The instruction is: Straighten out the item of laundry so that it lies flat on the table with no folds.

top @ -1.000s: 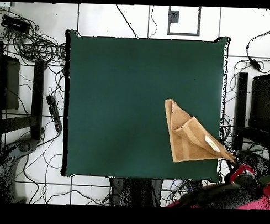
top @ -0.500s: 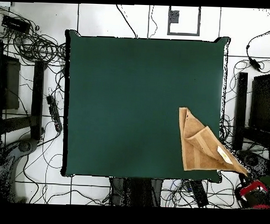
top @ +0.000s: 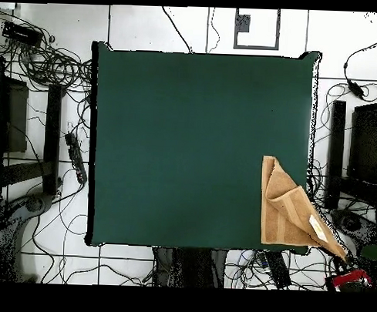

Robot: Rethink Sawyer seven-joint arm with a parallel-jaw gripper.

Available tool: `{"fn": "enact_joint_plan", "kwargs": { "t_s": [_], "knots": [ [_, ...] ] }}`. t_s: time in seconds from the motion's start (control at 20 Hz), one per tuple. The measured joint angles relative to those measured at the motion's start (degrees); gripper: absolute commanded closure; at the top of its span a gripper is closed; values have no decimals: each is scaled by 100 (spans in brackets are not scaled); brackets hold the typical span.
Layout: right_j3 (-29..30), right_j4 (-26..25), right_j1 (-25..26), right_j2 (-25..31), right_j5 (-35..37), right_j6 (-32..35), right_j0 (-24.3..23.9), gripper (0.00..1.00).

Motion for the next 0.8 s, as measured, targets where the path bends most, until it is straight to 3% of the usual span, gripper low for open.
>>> {"fn": "enact_joint_plan", "kwargs": {
  "t_s": [0.8],
  "knots": [
    [984, 2529, 96, -339, -15, -76, 341, 100]
  ]
}}
